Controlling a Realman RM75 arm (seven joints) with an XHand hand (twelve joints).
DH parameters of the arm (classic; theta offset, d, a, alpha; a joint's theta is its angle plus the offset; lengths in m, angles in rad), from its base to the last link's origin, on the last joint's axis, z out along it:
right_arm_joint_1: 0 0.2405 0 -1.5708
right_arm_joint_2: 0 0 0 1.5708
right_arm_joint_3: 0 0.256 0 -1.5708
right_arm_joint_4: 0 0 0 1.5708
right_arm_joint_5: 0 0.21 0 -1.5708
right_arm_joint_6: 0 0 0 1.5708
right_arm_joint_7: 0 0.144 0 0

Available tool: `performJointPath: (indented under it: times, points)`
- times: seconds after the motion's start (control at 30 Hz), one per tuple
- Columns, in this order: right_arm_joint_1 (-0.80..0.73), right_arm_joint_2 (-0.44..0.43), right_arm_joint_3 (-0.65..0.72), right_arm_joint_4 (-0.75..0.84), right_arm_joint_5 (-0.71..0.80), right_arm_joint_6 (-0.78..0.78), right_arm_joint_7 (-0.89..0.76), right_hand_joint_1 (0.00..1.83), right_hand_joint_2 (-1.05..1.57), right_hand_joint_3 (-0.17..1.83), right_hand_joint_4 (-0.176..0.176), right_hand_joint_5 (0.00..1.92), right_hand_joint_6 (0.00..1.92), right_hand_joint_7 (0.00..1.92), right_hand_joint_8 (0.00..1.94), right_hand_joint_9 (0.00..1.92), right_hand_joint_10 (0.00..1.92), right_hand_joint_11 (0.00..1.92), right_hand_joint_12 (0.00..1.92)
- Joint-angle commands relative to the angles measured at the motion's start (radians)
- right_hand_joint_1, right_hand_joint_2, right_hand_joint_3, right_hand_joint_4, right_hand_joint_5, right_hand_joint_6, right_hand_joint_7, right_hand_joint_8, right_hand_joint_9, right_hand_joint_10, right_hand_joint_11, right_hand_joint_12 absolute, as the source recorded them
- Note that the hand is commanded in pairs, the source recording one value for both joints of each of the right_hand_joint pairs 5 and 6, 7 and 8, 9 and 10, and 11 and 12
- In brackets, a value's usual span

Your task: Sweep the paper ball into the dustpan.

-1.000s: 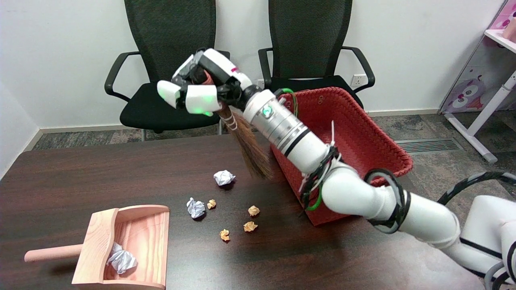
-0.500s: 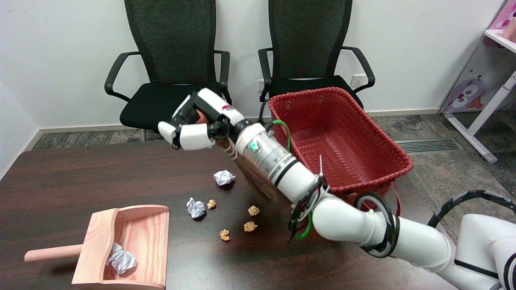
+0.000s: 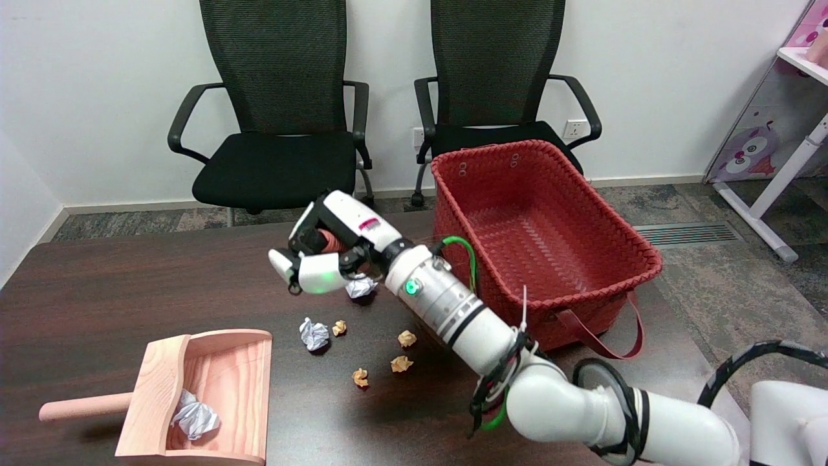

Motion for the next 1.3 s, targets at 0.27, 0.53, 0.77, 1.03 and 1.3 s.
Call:
performJointPath:
  times: [0.27,0.53,0.77,1.03,1.3]
  points:
    - [-0.108,-0.103,-0.082,0.179,-0.386,0.201,0.23,0.89,1.04,1.66,0.176,1.92,1.92,1.92,1.92,1.92,1.92,1.92,1.92]
    - [-0.083,-0.191,-0.125,0.313,-0.399,0.277,0.41,0.87,1.0,1.67,0.176,1.92,1.92,1.92,1.92,1.92,1.92,1.92,1.92]
    - [-0.03,-0.237,-0.161,0.463,-0.436,0.405,0.664,0.84,0.7,1.82,0.015,1.92,1.92,1.92,1.92,1.92,1.92,1.92,1.92]
    - [0.015,-0.279,-0.161,0.543,-0.461,0.58,0.781,0.83,0.49,1.83,0.007,1.92,1.92,1.92,1.92,1.92,1.92,1.92,1.92]
    - [0.011,-0.282,-0.145,0.493,-0.432,0.721,0.941,0.81,0.53,1.77,0.003,1.92,1.92,1.92,1.92,1.92,1.92,1.92,1.92]
